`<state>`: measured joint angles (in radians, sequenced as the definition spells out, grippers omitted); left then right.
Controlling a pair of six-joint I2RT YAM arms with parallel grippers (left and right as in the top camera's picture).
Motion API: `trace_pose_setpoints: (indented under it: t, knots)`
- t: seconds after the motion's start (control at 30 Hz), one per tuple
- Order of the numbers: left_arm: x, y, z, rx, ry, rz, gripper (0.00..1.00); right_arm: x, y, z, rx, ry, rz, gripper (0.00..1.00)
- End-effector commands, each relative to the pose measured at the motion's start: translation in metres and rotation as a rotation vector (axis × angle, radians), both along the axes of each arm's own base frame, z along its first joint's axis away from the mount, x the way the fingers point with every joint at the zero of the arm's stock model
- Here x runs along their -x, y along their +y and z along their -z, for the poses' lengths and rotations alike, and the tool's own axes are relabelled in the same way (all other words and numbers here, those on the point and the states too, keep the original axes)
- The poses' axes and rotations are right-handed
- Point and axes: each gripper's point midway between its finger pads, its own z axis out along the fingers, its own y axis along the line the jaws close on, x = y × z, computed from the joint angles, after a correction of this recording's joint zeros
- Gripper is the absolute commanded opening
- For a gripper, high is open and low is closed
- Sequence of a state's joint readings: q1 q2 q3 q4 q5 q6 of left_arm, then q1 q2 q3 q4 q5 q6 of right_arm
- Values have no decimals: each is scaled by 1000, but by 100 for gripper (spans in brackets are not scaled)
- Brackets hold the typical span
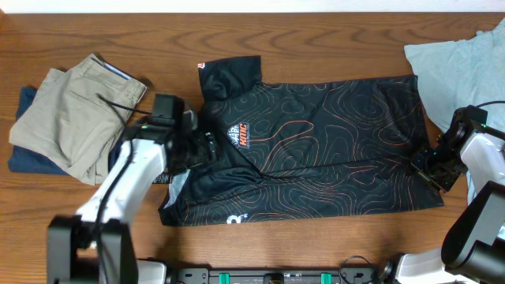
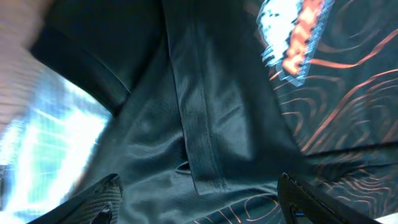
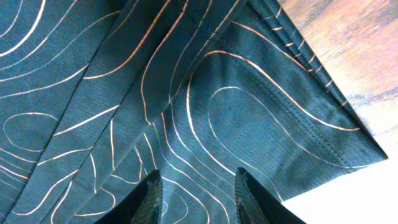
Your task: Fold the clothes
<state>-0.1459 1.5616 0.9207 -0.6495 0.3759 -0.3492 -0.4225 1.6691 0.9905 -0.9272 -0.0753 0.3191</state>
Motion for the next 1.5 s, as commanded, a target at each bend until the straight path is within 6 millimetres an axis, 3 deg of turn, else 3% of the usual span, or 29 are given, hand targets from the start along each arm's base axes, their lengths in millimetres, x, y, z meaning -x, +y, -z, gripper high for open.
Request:
trace_pose_setpoints:
  t: [0.0,0.13,0.2,0.37,0.43,0.57,0.73,0.87,0.93,1.07,1.2,1.4,1.47]
  knots:
    - [3,-10,11,19,64,-18,81,1,1,1,-7,3,-27,37]
    - [7,-31,20,98,105,22,80,1,0,1,-7,3,-27,37]
    - [8,-37,23,107,116,29,73,1,0,1,-7,3,-27,37]
    - [11,-43,26,104,123,53,32,1,0,1,-6,3,-27,37]
    - [13,-43,26,103,132,52,6,1,0,1,-6,2,-27,37]
    - [25,-59,15,214,196,39,6,1,0,2,-6,3,-27,37]
    - [49,-121,-50,672,396,22,6,2,0,3,-3,5,-27,37]
    - [59,-130,-45,620,443,4,6,1,0,3,-3,4,-27,37]
    - [59,-126,-32,533,417,-1,9,2,0,3,-4,6,-27,37]
    - [54,-115,-17,421,373,-22,24,3,1,3,-5,8,-38,37]
    - [43,-101,-12,390,337,-49,26,3,1,3,-5,8,-38,38]
    - [16,-57,-2,290,217,-90,27,3,1,3,-5,8,-38,38]
    - [8,-36,6,212,178,-109,41,3,1,3,-5,8,-38,38]
